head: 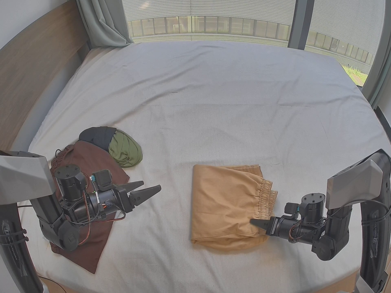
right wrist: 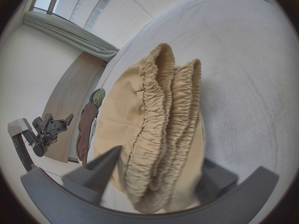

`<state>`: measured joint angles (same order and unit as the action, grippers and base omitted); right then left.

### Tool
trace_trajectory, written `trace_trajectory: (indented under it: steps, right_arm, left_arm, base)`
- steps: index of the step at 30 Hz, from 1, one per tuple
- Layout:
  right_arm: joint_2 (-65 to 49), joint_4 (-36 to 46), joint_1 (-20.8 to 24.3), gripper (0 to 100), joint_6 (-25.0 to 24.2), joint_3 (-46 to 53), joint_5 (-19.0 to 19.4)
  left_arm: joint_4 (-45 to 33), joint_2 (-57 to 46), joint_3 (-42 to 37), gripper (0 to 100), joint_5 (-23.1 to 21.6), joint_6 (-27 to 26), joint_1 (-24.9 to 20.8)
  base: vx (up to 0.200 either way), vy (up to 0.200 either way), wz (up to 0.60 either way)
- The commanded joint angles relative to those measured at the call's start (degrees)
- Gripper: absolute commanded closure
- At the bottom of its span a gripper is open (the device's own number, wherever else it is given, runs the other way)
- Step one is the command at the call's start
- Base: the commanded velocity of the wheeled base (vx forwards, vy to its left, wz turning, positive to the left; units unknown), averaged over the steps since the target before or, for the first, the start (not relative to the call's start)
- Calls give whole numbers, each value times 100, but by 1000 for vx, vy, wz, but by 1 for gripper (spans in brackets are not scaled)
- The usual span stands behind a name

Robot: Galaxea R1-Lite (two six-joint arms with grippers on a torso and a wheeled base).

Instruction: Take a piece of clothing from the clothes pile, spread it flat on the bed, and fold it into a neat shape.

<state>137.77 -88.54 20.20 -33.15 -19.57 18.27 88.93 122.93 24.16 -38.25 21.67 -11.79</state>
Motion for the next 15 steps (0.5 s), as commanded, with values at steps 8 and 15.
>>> trace_trajectory:
  steps: [8,15]
  right_arm:
    - [-145,-14,-7,100,1,-30,1]
    - [-531,-14,142,100,-157,-21,10]
  left_arm:
    - [1,3,1,0,2,-5,1]
    - [1,-6,-17,0,2,-5,10]
  base:
    - [0,0,0]
    - [0,0,0]
